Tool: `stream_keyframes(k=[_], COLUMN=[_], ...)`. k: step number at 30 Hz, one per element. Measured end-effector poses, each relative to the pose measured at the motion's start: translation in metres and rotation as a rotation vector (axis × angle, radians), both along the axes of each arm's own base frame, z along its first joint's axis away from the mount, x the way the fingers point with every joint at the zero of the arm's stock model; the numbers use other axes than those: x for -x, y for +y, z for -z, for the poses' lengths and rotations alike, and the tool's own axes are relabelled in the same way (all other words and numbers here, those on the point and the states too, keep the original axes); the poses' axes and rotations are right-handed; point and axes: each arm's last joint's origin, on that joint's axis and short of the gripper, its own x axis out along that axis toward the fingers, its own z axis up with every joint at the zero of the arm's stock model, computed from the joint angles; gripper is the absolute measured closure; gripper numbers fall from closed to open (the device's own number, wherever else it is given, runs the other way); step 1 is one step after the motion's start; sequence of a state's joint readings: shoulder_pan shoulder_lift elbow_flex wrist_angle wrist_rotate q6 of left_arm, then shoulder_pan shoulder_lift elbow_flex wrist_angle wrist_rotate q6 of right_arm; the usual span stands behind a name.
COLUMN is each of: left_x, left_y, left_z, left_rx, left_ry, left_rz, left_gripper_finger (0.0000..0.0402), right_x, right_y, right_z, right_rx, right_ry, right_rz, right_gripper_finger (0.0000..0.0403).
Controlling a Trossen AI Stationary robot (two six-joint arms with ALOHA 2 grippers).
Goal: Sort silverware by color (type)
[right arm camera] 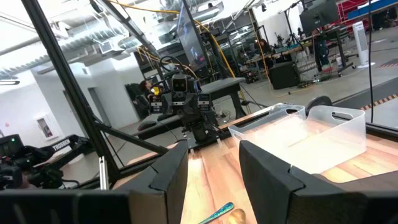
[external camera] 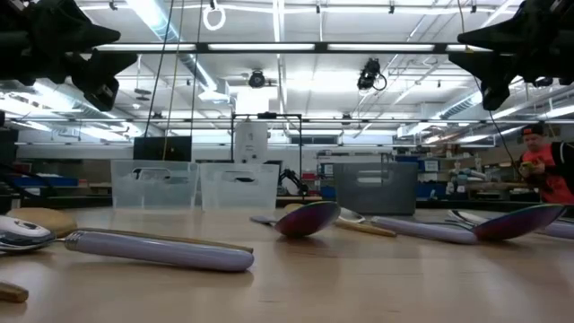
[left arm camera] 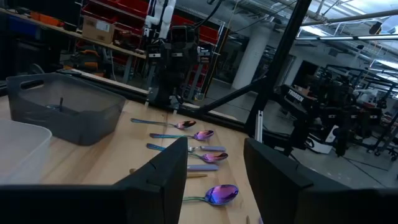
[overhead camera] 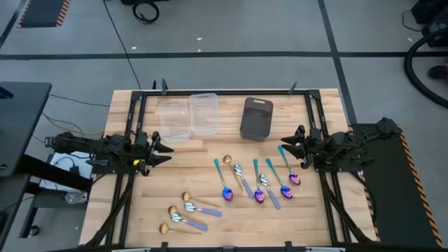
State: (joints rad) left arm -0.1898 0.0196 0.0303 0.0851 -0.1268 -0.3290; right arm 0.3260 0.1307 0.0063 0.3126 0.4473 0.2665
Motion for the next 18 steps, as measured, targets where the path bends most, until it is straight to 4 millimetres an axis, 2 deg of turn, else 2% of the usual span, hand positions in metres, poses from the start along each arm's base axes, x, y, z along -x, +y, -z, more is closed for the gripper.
stream_keyframes(k=[10,13,18], left_x=[0.0,0.001,0.004], left_y=[0.0,0.001,0.002], left_z=[-0.001,-0.01,-0.02], left_rx=[0.004,0.016,0.016], left_ry=[-0.011,-0.1,-0.208], left_rz=[0.0,-0.03,-0.049], left_gripper_finger=[0.0237,0.0237,0.0237], right_x=[0.0,0.0,0.001], right_y=[0.0,0.0,-0.003], right_z=[0.0,0.0,-0.005], right_rx=[0.0,0.011,0.026], right_ry=[0.0,0.0,-0.031], right_rz=[0.0,0.004,0.114], right_gripper_finger=[0.0249,0.0249,0.0249])
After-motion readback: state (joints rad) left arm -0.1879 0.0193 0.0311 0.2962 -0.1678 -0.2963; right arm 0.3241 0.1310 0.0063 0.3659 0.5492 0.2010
